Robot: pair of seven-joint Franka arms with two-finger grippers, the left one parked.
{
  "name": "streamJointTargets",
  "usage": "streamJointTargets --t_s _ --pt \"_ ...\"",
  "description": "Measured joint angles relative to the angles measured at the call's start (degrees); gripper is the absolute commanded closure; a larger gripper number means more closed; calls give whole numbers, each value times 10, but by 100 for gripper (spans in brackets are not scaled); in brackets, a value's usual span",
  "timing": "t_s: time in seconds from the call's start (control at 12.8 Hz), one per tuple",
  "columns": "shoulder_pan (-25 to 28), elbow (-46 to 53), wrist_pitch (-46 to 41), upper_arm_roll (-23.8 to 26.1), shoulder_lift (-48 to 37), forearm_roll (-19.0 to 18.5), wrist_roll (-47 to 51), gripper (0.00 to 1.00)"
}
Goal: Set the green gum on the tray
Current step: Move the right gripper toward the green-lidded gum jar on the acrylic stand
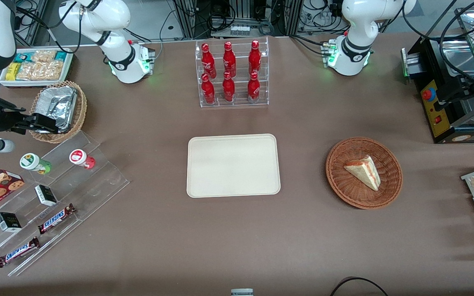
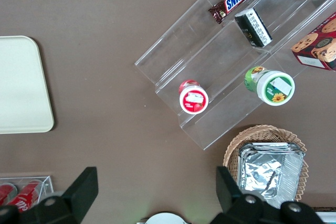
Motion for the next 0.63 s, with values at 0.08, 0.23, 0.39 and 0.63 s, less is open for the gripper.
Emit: streamJointTargets --t_s 0.08,0.23,0.39,0.63 --pt "0 0 0 0 0 0 0 0" --pt "0 1 0 0 0 0 0 0" --pt "-1 1 0 -2 1 0 0 0" --pt "-5 -5 6 -8 6 -1 -36 0"
